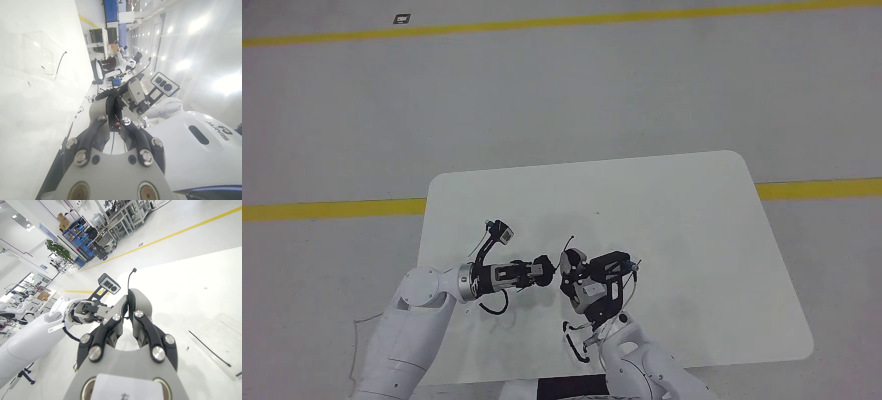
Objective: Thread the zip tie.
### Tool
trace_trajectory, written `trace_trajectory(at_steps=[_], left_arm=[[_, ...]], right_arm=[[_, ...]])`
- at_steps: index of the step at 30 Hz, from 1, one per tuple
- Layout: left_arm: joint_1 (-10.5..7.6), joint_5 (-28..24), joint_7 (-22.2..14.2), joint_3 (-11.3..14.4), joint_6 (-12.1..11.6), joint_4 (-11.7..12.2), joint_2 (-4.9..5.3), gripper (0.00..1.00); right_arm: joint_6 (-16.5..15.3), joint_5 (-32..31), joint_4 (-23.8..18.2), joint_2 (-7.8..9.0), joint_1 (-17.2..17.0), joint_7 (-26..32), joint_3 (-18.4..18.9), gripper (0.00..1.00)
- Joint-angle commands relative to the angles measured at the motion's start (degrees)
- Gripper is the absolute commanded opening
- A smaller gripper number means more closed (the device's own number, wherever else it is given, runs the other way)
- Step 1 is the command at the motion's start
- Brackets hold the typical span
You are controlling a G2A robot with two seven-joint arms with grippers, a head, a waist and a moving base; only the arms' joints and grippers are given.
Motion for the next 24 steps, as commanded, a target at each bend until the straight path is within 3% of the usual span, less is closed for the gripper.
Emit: trace_trajectory(at_steps=[1,24], left_arm=[[0.0,0.0,0.0,0.0,0.0,0.0,0.0,0.0],[0.0,0.0,0.0,0.0,0.0,0.0,0.0,0.0]], right_arm=[[0.19,-0.03,-0.01,-0.01,-0.07,0.06,0.06,0.0],[0.69,2.65,0.66,-0.5,0.66,0.59,-0.51,0.0]])
